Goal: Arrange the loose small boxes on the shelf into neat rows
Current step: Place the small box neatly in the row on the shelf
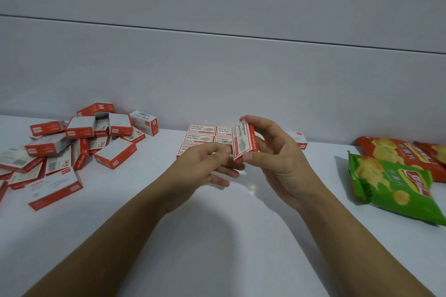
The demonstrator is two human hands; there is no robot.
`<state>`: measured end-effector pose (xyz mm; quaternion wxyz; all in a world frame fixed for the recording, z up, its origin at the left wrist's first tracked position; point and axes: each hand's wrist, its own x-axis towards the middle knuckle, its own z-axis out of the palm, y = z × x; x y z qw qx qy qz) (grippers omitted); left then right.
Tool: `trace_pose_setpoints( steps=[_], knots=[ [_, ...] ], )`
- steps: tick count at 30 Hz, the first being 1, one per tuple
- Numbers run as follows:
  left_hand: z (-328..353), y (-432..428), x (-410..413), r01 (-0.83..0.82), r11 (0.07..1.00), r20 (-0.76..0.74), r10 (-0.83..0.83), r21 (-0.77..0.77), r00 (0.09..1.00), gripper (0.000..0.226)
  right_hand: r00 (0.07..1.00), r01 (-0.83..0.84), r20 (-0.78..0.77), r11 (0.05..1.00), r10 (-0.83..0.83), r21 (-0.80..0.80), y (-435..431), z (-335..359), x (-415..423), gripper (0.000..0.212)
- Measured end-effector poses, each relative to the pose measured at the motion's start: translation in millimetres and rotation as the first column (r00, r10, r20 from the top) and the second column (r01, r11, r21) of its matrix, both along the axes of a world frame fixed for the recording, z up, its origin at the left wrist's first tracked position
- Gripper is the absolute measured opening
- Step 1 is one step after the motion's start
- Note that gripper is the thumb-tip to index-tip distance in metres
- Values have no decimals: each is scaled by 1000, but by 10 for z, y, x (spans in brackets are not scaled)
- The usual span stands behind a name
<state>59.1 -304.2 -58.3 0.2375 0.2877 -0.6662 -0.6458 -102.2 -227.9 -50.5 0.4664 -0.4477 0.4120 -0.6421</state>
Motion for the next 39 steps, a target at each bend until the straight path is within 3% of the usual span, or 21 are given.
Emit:
trace_pose_setpoints(
  steps=[3,6,9,13,15,20,24,32,34,37,39],
  knots=[
    [4,23,-7,44,985,-86,-30,169,996,46,992,16,-128,999,-12,28,-2,-11,27,66],
    [-42,-3,-11,-21,964,-119,54,266,991,44,968,57,-249,996,-40,63,-10,-37,57,65],
    [-79,-63,-8,-121,948,-122,163,295,979,39,966,92,-247,994,-75,58,4,-13,77,57],
    [-70,-69,-21,-212,959,-91,232,191,968,33,941,270,-228,960,-249,66,-17,4,99,33],
    [-74,-62,-30,-244,957,-96,261,156,961,33,918,335,-262,936,-297,111,-44,-21,94,32],
    [-84,-57,-2,-234,964,-104,247,127,963,32,910,302,-330,947,-251,111,-51,-44,164,22],
    [-58,-51,9,-191,981,-25,192,11,981,32,855,371,-423,924,-301,93,-67,-65,155,22],
    [27,-144,113,-266,950,-19,266,-161,964,20,858,370,-420,923,-297,103,-78,-70,66,20],
    [25,-150,115,-304,938,-30,303,-166,952,19,783,387,-535,922,-318,19,-71,-92,68,21],
    [31,-163,125,-349,925,-32,349,-150,937,18,477,333,-794,914,-376,-232,-62,-153,82,36],
    [40,-162,135,-349,928,-41,347,-133,937,19,352,279,-843,905,-406,-320,-83,-186,92,42]
  ],
)
